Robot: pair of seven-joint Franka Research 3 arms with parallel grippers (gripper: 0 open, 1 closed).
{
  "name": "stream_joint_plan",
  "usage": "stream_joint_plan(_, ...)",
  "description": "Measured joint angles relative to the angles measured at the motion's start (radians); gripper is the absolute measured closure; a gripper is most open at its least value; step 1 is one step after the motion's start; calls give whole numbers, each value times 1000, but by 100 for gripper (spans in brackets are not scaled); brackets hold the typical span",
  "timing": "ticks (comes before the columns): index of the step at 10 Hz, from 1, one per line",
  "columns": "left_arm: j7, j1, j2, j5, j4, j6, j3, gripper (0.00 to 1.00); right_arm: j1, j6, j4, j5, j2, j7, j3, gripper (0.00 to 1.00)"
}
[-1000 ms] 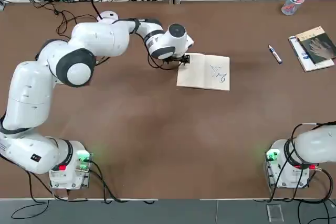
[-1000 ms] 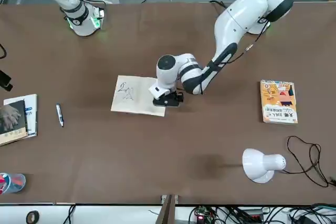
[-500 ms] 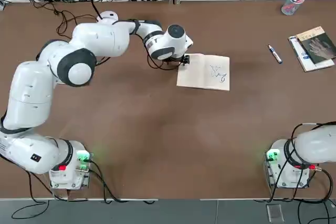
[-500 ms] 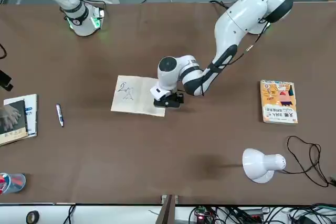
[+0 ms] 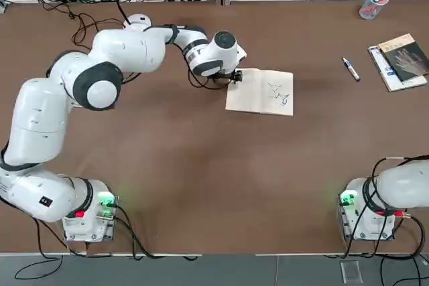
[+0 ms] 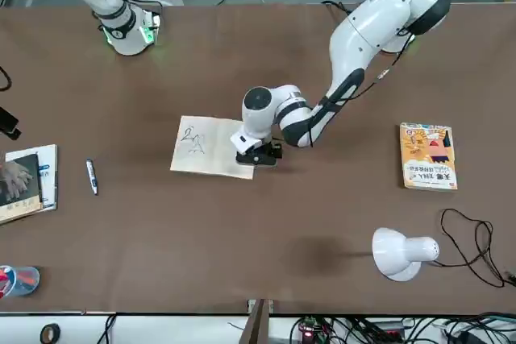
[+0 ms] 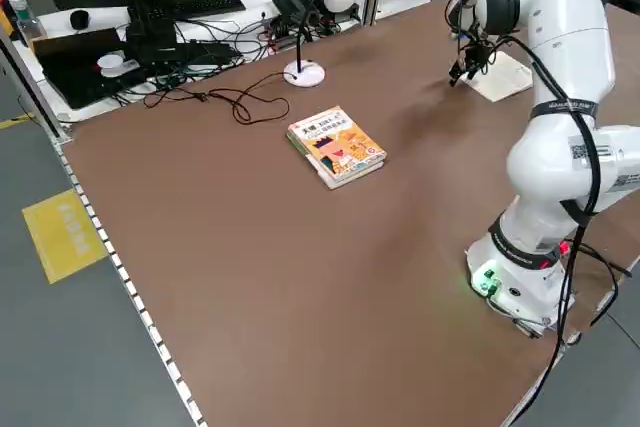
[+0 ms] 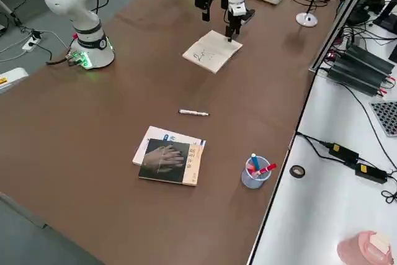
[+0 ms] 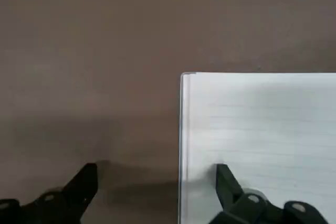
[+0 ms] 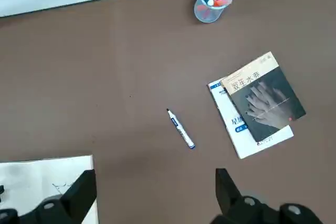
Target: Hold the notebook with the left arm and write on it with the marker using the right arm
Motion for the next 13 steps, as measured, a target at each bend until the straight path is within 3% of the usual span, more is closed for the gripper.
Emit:
stream_joint_plan(3, 0, 0, 0, 0, 0, 0, 0, 0, -1, 0, -12, -1, 19, -99, 0, 0)
stream_joint_plan(10, 0, 0, 0, 0, 1, 0, 0, 0, -64, 73, -88, 3, 106, -568, -4, 0)
stream_joint_plan(13, 0, 0, 0, 0, 1, 0, 1, 0, -107, 182, -147, 77, 153, -757, -5, 0)
